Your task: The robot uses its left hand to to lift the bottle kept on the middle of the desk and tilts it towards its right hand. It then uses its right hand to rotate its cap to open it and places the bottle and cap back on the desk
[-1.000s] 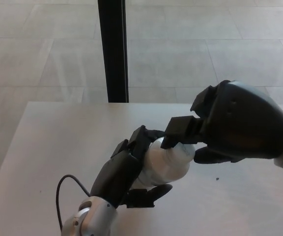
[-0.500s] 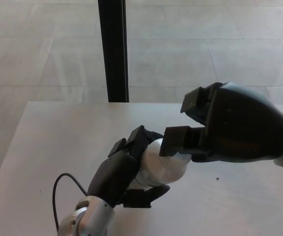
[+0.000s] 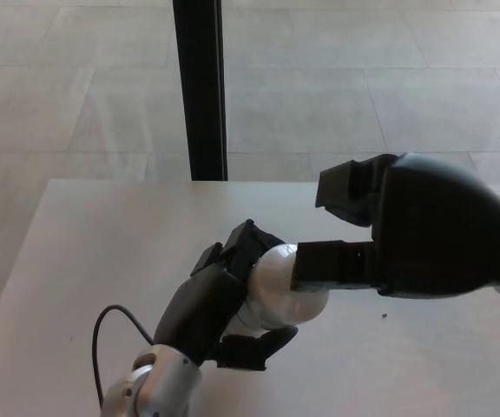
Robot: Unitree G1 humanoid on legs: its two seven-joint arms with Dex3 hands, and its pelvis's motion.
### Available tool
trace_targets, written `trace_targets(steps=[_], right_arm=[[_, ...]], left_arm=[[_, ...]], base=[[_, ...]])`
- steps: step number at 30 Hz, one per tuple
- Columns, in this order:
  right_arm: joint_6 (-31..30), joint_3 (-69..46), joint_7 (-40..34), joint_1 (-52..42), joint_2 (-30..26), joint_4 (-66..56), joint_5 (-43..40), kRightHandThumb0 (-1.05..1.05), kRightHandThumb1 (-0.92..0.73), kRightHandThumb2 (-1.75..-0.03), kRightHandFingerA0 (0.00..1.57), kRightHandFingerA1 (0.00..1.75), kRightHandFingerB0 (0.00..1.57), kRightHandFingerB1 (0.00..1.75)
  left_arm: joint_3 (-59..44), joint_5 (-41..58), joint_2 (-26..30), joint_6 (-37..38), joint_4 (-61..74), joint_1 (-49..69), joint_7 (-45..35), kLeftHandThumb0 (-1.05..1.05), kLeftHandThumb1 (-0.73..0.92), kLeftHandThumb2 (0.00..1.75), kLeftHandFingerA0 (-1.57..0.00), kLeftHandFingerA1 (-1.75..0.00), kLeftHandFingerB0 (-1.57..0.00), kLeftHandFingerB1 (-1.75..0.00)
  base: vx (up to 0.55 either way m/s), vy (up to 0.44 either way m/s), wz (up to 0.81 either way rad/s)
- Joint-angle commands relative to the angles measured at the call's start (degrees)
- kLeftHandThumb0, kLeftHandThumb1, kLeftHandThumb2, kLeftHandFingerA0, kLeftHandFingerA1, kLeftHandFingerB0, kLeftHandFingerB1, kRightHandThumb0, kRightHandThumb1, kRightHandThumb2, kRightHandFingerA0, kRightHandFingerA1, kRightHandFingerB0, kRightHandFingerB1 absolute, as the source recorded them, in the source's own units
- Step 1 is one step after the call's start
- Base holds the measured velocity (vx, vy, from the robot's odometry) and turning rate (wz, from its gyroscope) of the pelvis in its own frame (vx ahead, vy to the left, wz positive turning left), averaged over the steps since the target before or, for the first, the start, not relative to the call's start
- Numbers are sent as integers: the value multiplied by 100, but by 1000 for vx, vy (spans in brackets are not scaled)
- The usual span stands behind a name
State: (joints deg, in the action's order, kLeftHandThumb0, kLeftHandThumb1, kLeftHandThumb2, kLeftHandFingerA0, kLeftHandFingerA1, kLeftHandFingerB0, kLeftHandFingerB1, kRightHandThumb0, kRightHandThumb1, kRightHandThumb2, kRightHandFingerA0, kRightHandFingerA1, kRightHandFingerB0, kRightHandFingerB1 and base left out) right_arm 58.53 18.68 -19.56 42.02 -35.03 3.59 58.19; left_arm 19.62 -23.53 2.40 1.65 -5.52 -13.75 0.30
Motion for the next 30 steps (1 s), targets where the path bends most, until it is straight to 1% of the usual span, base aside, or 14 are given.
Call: trace_targets(steps=[1, 2, 3, 4, 5, 8, 10, 12, 13, 16, 18, 26, 29, 30], right_arm=[[1319, -601, -1836, 468, -344, -10, 554, -31, -52, -67, 100, 146, 71, 88], [1317, -687, -1957, 422, -400, 44, 581, -32, -52, -68, 100, 151, 70, 90], [1238, -794, -2152, 367, -465, 46, 661, -34, -54, -69, 101, 150, 69, 93], [1243, -796, -2174, 370, -465, 50, 680, -34, -54, -69, 101, 150, 69, 93], [1255, -868, -2157, 346, -540, 77, 648, -40, -61, -67, 98, 148, 67, 93], [1271, -1000, -2264, 328, -631, 116, 668, -40, -60, -65, 98, 150, 68, 92], [1301, -1022, -2426, 363, -633, 164, 744, -39, -58, -64, 99, 148, 67, 90], [1261, -1137, -2508, 385, -683, 188, 740, -38, -57, -63, 101, 148, 68, 90], [1268, -1158, -2491, 376, -690, 200, 714, -38, -57, -63, 100, 148, 68, 89], [1186, -1282, -2556, 321, -711, 294, 657, -37, -54, -62, 101, 144, 71, 89], [1053, -1346, -2700, 221, -707, 327, 717, -37, -55, -62, 105, 139, 72, 88], [596, -1647, -2634, -349, -823, 556, 560, -35, -56, -71, 110, 148, 77, 97], [556, -1674, -2594, -551, -763, 629, 438, -35, -58, -68, 109, 151, 78, 95], [499, -1684, -2384, -769, -657, 645, 159, -38, -60, -65, 105, 158, 80, 95]], left_arm=[[-53, 123, 50, 189, -60, 72, -38, 11, 60, 120, -88, -175, -87, -154], [-57, 140, 39, 227, -81, 82, -23, 14, 56, 127, -90, -175, -82, -168], [-55, 117, 14, 139, -107, 80, -12, 7, 58, 124, -120, -149, -107, -137], [-56, 116, 13, 139, -107, 80, -13, 7, 58, 124, -120, -149, -107, -137], [-49, 99, 53, 143, -95, 65, -53, 1, 54, 129, -93, -175, -82, -163], [-46, 94, 61, 82, -75, 54, -88, 2, 51, 131, -91, -175, -84, -160], [-46, 93, 66, 97, -80, 45, -89, 4, 50, 133, -93, -175, -81, -167], [-17, 42, 41, -106, 26, 38, -140, 7, 48, 134, -92, -175, -84, -159], [-12, 28, 43, -113, 34, 38, -139, 6, 48, 134, -93, -175, -81, -166], [39, -94, 32, -198, 71, 29, -91, 11, 48, 134, -93, -175, -81, -166], [44, -44, 57, 77, -2, 68, -24, 15, 49, 133, -92, -175, -82, -166], [20, -31, 54, -93, 81, 103, -74, 12, 50, 135, -92, -175, -80, -164], [31, -51, 70, -36, 50, 101, -51, 10, 51, 134, -92, -175, -80, -164], [40, -37, 64, -70, 88, 160, -74, 9, 53, 131, -91, -175, -81, -162]], base=[[0, 0, 0], [0, 0, 0], [0, 0, 0], [0, 0, 0], [0, 0, 0], [0, 0, 0], [0, 0, 0], [0, 0, 0], [0, 0, 0], [0, 0, 0], [0, 0, 0], [0, 0, 0], [0, 0, 0], [0, 0, 0]])
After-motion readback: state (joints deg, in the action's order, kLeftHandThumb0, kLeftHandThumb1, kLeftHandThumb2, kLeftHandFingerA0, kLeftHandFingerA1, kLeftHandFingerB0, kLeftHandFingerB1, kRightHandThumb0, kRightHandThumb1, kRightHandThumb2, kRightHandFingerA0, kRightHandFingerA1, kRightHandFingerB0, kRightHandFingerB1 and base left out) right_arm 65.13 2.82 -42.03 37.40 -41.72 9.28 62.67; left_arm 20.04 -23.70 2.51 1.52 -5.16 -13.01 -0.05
